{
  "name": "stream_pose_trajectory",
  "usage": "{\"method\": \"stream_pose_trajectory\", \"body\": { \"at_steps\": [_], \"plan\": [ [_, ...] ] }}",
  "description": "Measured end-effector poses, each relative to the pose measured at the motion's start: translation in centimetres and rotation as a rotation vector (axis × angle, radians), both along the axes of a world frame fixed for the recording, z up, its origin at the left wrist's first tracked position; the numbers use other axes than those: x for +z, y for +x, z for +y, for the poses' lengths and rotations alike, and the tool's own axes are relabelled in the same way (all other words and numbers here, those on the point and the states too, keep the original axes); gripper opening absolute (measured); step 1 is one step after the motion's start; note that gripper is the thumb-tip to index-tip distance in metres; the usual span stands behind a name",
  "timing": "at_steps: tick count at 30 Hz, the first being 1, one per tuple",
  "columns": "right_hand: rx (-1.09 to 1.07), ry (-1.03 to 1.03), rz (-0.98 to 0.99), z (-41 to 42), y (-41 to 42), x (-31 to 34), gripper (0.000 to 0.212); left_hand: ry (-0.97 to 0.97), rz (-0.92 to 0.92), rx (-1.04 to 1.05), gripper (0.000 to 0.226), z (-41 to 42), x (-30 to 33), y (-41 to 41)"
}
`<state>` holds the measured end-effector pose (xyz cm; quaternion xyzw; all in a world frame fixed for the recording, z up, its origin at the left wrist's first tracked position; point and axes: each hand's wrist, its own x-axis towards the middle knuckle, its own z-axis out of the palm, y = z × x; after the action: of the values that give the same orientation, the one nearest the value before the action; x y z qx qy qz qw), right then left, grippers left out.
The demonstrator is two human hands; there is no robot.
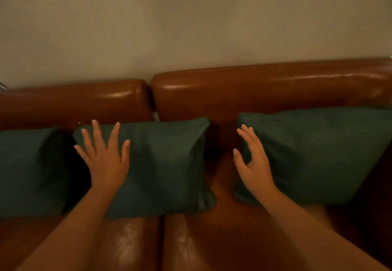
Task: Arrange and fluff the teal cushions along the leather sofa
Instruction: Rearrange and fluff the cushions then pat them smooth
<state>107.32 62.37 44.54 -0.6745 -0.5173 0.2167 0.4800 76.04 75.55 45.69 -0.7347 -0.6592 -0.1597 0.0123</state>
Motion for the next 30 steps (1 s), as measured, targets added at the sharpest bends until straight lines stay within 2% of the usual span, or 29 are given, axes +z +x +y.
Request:
{"method": "stream_pose_trajectory", "body": {
  "at_steps": [5, 9, 10, 14, 17, 19, 21, 23, 28, 30],
  "plan": [
    [-0.062, -0.217, 0.152, 3.6, -4.7, -2.4, 0.05, -0.112, -0.053, 0.174, 0.054, 1.9, -1.4, -8.0],
    [-0.02, -0.358, 0.36, 6.6, -6.2, -3.3, 0.06, -0.249, -0.176, 0.26, 0.063, 3.6, -3.3, -11.1],
    [-0.012, -0.386, 0.421, 7.3, -6.3, -3.4, 0.064, -0.286, -0.254, 0.28, 0.066, 3.9, -3.9, -11.7],
    [-0.04, -0.415, 0.596, 9.2, -6.3, -4.4, 0.069, -0.426, -0.79, 0.389, 0.064, 4.5, -5.1, -12.6],
    [-0.085, -0.324, 0.676, 9.9, -6.3, -5.5, 0.054, -0.495, -1.082, 0.386, 0.056, 5.3, -5.5, -12.4],
    [-0.143, -0.266, 0.711, 10.4, -6.3, -6.1, 0.037, -0.485, -1.211, 0.36, 0.047, 6.3, -5.8, -12.4],
    [-0.25, -0.241, 0.712, 11.1, -6.4, -6.5, 0.022, -0.428, -1.235, 0.351, 0.043, 7.5, -6.3, -12.7],
    [-0.364, -0.216, 0.709, 12.1, -6.3, -6.9, 0.015, -0.359, -1.236, 0.363, 0.04, 8.7, -6.7, -13.1],
    [-0.55, -0.147, 0.712, 14.1, -7.2, -6.8, 0.023, -0.201, -1.251, 0.424, 0.026, 10.2, -6.6, -13.2],
    [-0.623, -0.107, 0.715, 14.5, -7.6, -6.7, 0.018, -0.185, -1.28, 0.455, 0.021, 10.9, -6.7, -13.1]
  ]
}}
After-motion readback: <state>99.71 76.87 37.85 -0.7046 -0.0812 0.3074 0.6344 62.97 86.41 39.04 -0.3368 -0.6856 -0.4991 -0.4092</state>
